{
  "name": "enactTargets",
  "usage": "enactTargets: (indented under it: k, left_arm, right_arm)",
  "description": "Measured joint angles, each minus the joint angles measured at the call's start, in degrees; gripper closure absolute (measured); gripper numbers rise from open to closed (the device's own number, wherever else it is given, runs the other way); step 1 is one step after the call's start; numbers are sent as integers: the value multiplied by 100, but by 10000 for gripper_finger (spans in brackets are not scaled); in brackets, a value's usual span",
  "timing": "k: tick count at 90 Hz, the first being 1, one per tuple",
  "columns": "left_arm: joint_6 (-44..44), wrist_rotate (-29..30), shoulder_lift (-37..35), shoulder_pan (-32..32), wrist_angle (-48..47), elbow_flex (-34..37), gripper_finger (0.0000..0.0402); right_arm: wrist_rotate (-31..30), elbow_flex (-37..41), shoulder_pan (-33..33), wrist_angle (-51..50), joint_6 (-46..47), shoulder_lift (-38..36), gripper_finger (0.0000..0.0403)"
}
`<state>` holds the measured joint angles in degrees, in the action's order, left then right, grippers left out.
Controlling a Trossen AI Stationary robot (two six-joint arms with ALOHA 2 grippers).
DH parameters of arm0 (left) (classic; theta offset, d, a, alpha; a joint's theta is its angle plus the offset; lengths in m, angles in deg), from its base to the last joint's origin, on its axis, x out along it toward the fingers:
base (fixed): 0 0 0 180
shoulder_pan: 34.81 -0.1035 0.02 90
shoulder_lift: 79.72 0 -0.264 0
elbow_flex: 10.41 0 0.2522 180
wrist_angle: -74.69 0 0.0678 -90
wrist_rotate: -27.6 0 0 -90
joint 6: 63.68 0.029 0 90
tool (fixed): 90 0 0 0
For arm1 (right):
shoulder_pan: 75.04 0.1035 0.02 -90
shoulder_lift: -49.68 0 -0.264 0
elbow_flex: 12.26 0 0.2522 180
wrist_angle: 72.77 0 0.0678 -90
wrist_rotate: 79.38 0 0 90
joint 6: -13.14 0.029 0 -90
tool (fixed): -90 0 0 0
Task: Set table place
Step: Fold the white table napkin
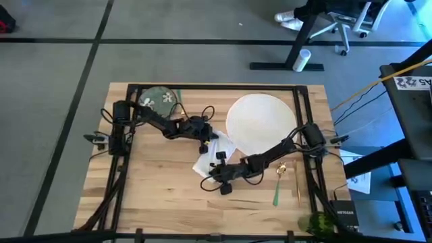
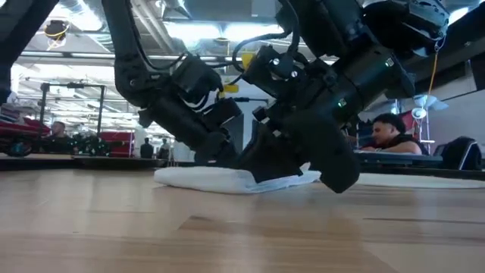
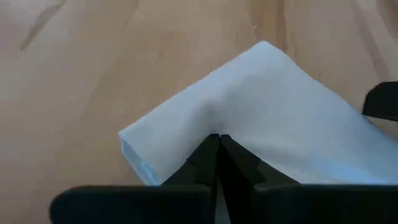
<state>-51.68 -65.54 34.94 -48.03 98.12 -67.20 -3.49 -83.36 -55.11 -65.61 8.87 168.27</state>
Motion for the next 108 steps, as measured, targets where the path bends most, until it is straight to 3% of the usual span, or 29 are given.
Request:
enactTargets:
  k: [19, 36, 53, 74, 94, 108]
  left_arm:
    - [-40, 107, 8, 23, 10, 1, 402]
    - [-46, 142, -15, 51, 36, 10, 402]
    - [-64, 248, -376, 183, -194, 38, 402]
    - [50, 406, -1191, 549, -536, 34, 402]
    - [50, 568, -1986, 1232, -1041, 22, 402]
    - [-39, 812, -2165, 1897, -1668, 29, 402]
  right_arm:
    - [-321, 3, 92, 5, -265, -377, 403]
    - [-967, 2, 73, -378, -522, -719, 403]
    - [-1830, 2, 32, -1705, -477, -1134, 403]
    - [-2349, 152, 1, -2940, -218, -1690, 403]
    - [-2072, 627, -341, -3177, 84, -1957, 403]
    - [-1809, 836, -583, -3112, 167, -1955, 403]
